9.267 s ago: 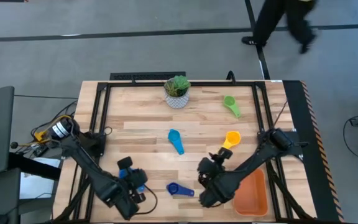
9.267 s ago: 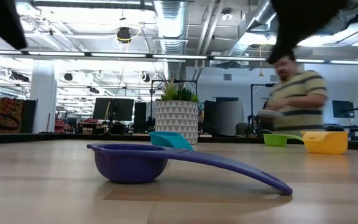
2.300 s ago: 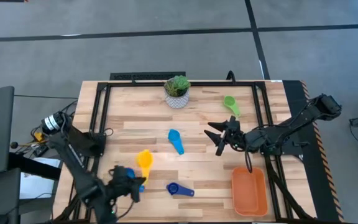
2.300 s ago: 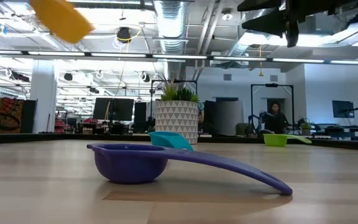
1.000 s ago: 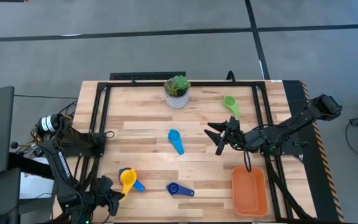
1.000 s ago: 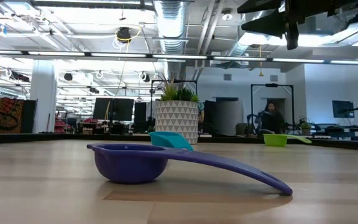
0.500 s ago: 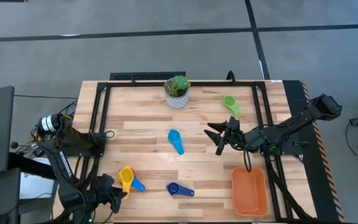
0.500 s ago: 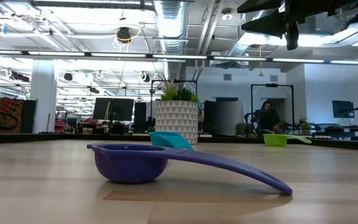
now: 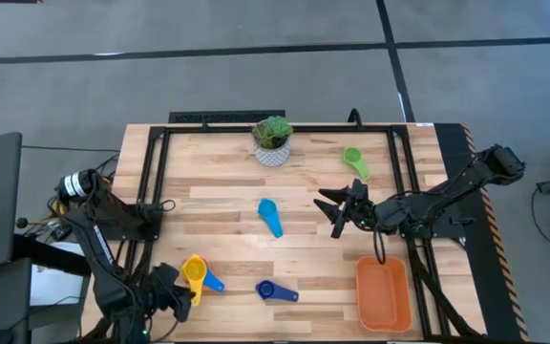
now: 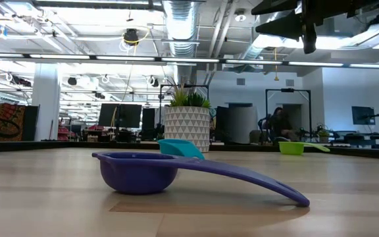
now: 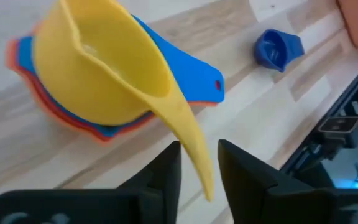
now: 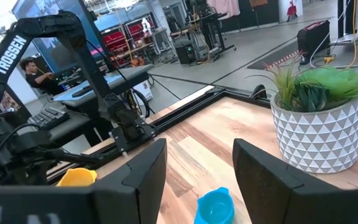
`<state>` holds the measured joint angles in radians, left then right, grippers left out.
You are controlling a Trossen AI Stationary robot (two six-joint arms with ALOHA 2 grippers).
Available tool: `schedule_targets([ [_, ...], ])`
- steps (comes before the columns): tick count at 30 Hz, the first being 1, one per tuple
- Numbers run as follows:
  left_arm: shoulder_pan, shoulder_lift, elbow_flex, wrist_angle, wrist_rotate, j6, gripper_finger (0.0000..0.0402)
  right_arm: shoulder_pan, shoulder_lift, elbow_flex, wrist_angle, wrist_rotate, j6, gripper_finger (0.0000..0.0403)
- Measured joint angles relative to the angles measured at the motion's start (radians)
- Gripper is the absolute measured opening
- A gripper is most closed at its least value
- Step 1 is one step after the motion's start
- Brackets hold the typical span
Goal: Nest measuring cups in basket
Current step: Stack the yellow measuring cup on top of the blue measuring cup
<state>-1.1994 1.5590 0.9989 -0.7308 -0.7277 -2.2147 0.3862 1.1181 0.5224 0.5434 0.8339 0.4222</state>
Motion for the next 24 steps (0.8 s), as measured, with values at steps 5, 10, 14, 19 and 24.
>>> schedule_targets([
  [5, 0.011, -0.005, 0.000, -0.028, 0.015, -0.007, 0.0033, 0.000, 0.000, 0.000, -0.023, 0.000, 0.023, 0.0208],
  [10, 0.014, -0.004, 0.000, -0.035, 0.025, -0.008, 0.0004, 0.000, 0.000, 0.000, -0.027, 0.000, 0.024, 0.0203],
  [14, 0.015, -0.004, 0.000, -0.035, 0.049, -0.008, 0.0006, 0.000, 0.000, 0.000, -0.027, 0.000, 0.024, 0.0201],
  [19, 0.016, -0.005, 0.000, -0.039, 0.021, -0.008, 0.0002, 0.000, 0.000, 0.000, -0.027, 0.000, 0.025, 0.0204],
  [24, 0.017, -0.007, 0.000, -0.029, -0.020, -0.009, 0.0001, 0.000, 0.000, 0.000, -0.026, 0.000, 0.025, 0.0204],
])
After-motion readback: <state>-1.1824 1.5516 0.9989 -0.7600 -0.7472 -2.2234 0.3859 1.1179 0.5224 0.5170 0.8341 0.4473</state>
